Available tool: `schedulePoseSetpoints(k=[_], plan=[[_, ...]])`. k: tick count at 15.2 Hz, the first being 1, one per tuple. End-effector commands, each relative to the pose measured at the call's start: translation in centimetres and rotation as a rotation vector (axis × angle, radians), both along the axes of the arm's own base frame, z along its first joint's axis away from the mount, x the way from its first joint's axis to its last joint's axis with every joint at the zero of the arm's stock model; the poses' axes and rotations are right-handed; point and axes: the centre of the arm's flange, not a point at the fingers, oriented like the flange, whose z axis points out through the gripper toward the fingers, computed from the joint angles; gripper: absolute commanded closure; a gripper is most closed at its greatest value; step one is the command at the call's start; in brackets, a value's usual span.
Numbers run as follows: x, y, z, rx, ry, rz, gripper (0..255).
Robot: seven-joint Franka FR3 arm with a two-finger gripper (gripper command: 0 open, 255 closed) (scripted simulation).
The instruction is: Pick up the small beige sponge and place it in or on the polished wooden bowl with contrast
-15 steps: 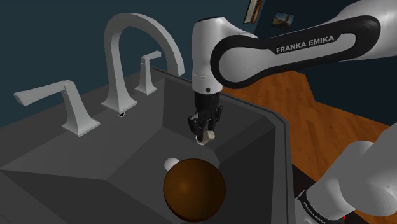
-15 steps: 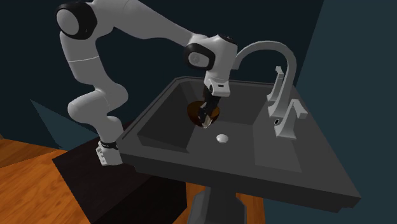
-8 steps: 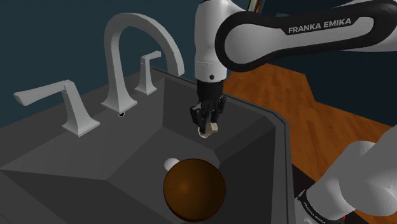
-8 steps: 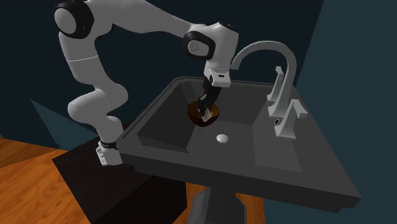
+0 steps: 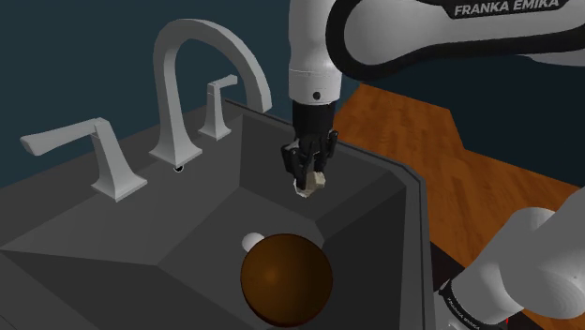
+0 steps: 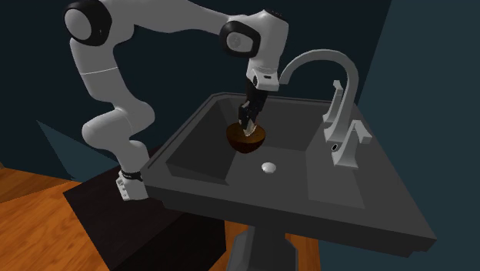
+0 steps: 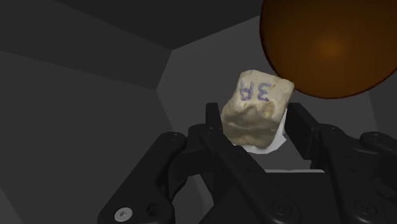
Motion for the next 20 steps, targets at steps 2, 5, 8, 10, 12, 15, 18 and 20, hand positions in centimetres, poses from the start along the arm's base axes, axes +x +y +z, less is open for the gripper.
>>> schedulePoseSetpoints(k=[2,5,8,10,12,15,18,20], plan=[[-2.9,2.2,0.4,0.0,0.0,0.0,255],[-5.9,4.7,0.7,0.0,0.0,0.0,255],[-9.0,7.2,1.1,0.0,0.0,0.0,255],[-11.0,8.9,1.4,0.0,0.0,0.0,255],[-12.3,9.9,1.5,0.0,0.0,0.0,255],[-12.3,9.9,-0.1,0.0,0.0,0.0,255],[-12.3,9.9,-1.7,0.0,0.0,0.0,255],[-12.3,9.9,-2.7,0.0,0.0,0.0,255]])
